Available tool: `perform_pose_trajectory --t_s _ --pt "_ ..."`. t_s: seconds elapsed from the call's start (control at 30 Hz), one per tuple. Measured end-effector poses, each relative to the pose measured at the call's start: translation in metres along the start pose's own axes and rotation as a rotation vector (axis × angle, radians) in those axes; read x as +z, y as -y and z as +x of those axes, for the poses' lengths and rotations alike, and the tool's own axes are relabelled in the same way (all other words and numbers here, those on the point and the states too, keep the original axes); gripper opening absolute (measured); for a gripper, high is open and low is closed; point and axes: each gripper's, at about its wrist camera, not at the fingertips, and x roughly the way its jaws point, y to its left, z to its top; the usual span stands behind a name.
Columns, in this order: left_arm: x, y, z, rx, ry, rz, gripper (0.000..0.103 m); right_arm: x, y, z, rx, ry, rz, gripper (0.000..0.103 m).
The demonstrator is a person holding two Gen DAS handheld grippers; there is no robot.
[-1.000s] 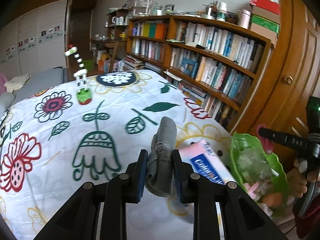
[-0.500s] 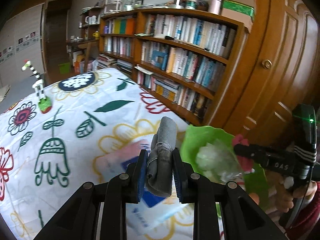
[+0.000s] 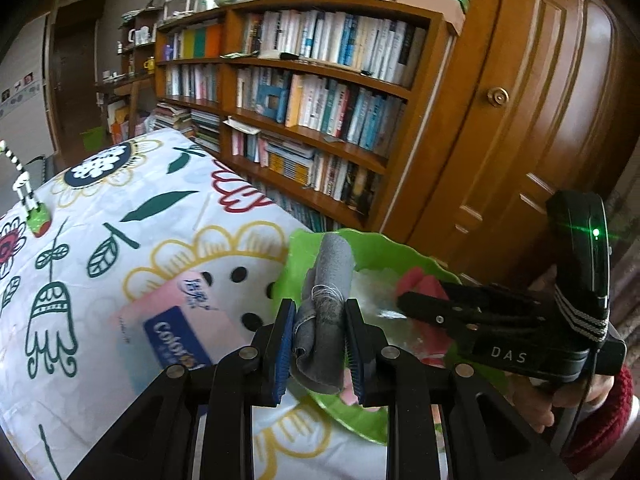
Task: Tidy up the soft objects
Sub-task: 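Open the left tool to drop the sock in the plate while the right releases the red tube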
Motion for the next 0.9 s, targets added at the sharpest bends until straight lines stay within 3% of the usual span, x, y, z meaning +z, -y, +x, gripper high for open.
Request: perform_pose_trajectory --t_s 0.23,0.5,0.9 --pt "-0.001 0.013 0.01 -0.05 -0.027 0.02 0.026 -0.002 0.007 -0.016 0.003 0.049 0.007 0.056" --pt "-0.002 0.021 0.023 -0.099 -0.055 0.017 0.026 -0.011 0.01 -0.041 -0.016 0.121 -0.009 0.056" --pt "-0.011 0.027 0.048 -0.091 -0.124 0.041 0.026 -0.026 0.014 -0.049 -0.01 0.136 -0.004 0.056"
